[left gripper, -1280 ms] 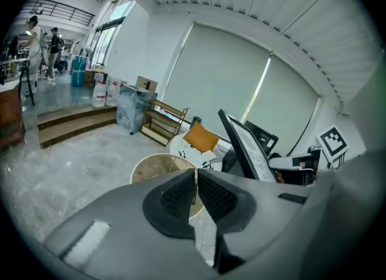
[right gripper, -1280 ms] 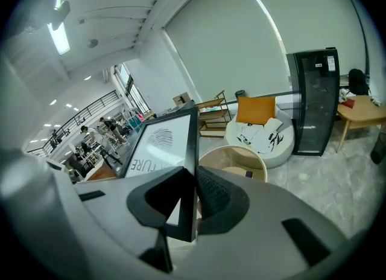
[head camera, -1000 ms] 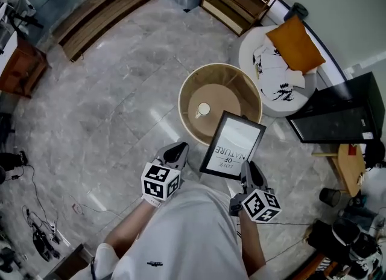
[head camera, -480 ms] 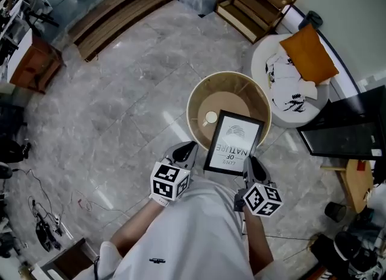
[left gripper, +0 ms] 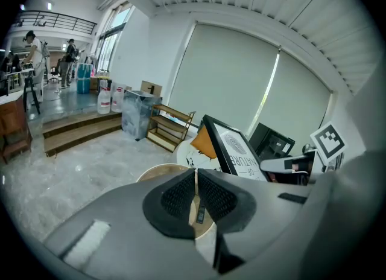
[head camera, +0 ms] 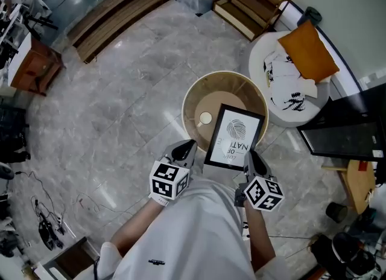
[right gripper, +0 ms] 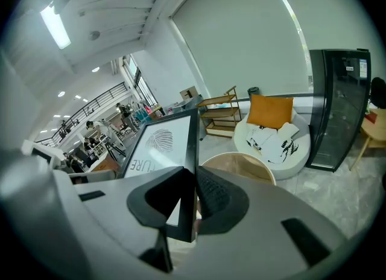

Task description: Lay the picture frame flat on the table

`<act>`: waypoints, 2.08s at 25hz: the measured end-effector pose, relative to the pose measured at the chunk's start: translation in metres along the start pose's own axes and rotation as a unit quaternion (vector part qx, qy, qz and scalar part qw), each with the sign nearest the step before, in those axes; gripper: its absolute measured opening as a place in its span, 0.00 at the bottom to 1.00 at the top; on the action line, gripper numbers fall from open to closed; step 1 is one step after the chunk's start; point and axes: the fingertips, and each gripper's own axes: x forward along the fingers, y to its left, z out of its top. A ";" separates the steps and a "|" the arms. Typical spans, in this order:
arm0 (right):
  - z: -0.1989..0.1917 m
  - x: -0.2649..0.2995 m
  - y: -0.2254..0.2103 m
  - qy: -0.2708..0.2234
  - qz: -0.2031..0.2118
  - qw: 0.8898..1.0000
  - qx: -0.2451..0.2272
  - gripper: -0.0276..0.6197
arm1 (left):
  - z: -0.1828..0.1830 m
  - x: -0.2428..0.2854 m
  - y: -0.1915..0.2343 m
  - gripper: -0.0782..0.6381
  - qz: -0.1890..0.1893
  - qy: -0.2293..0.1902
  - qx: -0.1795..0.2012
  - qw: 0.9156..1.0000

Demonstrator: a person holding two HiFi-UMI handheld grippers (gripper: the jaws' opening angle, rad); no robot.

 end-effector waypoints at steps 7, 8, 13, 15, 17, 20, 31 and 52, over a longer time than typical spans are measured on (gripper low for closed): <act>0.016 0.016 -0.024 0.004 0.002 1.000 0.011 0.14 | 0.002 0.025 -0.008 0.13 0.006 0.013 -0.007 1.000; 0.018 0.020 -0.028 0.006 0.002 1.000 0.011 0.14 | 0.002 0.029 -0.009 0.13 0.007 0.015 -0.008 1.000; 0.027 0.041 -0.049 0.014 -0.003 1.000 0.003 0.14 | 0.004 0.052 -0.012 0.13 0.013 0.023 -0.017 0.999; 0.031 0.050 -0.057 0.013 -0.008 1.000 -0.007 0.14 | 0.003 0.063 -0.011 0.13 0.016 0.027 -0.020 0.999; 0.031 0.060 -0.065 0.018 -0.009 1.000 -0.013 0.14 | 0.001 0.076 -0.010 0.13 0.018 0.032 -0.018 0.999; 0.031 0.080 -0.075 0.030 -0.005 0.999 -0.017 0.14 | -0.001 0.095 -0.009 0.13 0.023 0.038 -0.016 0.999; 0.019 0.153 -0.115 0.072 0.010 0.996 -0.042 0.14 | -0.030 0.147 0.009 0.13 0.062 0.063 -0.046 0.995; -0.053 0.282 -0.163 0.120 0.008 0.991 -0.061 0.14 | -0.114 0.246 0.077 0.13 0.085 0.101 -0.074 0.988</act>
